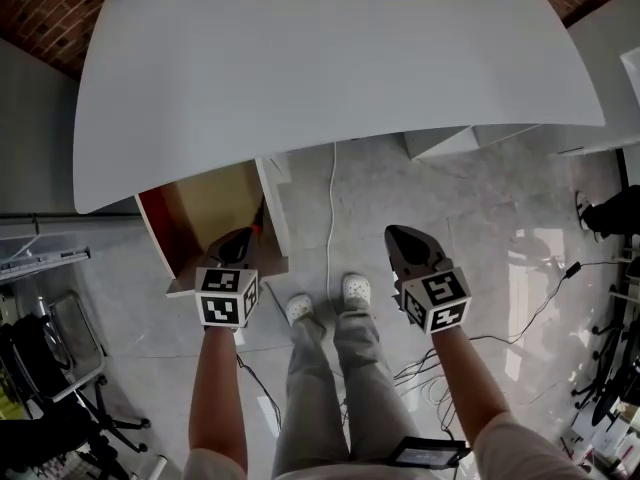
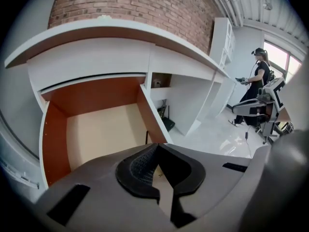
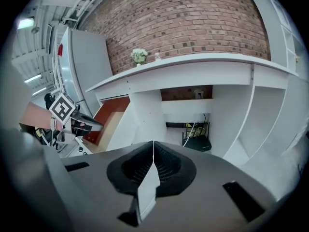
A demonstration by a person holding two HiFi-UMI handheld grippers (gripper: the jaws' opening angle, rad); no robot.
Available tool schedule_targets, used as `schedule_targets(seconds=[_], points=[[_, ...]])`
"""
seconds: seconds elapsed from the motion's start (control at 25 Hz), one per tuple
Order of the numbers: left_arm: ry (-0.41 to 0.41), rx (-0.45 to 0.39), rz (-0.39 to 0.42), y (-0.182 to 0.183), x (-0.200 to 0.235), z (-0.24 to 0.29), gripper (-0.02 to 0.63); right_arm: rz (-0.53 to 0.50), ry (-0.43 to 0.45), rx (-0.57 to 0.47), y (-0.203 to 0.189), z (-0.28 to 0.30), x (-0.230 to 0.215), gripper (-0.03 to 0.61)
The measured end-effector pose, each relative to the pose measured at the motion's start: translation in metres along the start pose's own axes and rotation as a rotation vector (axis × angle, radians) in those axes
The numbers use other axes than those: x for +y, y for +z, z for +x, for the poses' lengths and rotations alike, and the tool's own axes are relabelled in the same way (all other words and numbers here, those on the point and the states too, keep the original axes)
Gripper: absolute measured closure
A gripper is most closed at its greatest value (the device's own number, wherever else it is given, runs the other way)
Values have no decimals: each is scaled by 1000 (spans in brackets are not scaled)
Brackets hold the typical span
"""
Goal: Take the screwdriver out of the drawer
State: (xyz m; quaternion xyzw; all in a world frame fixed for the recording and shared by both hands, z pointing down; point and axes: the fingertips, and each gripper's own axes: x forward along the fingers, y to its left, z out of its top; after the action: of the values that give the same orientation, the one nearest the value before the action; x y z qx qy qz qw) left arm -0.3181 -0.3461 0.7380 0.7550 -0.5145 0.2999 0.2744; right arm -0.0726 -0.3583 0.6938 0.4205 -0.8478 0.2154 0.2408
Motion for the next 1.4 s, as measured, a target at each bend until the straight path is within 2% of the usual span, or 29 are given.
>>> schedule_targets(seconds=[0.12,0.2,0.24,0.56,0.64,0.88,1.0,1.2,1.4], points=[[-28,49,-7,-7,2,15,592,21,-32,22,-11,10,-14,558],[-39,85,9,-10,3,24,497,28,-45,25,-11,13,-21,558],[-40,108,20,-11,5,28,489,30,-47,23,-10,15,-23,558],[-51,308,67,-37,18,73,489,45,-68,57,-19,32,-43,558],[-60,340,70,-38,19,82,491,58,-80,79,-26,37,-50,558],[-70,454,157,-59,24,101,491,70,-106,125,-42,46,-61,558],[-54,503,161,-68,28,106,491,65,-94,125,-41,48,-59,558],[-30,489,125,-68,35,116,532,64,-76,133,-40,51,-54,558],[-55,464,48,-66,35,112,551,73,-74,150,-50,53,-50,558]])
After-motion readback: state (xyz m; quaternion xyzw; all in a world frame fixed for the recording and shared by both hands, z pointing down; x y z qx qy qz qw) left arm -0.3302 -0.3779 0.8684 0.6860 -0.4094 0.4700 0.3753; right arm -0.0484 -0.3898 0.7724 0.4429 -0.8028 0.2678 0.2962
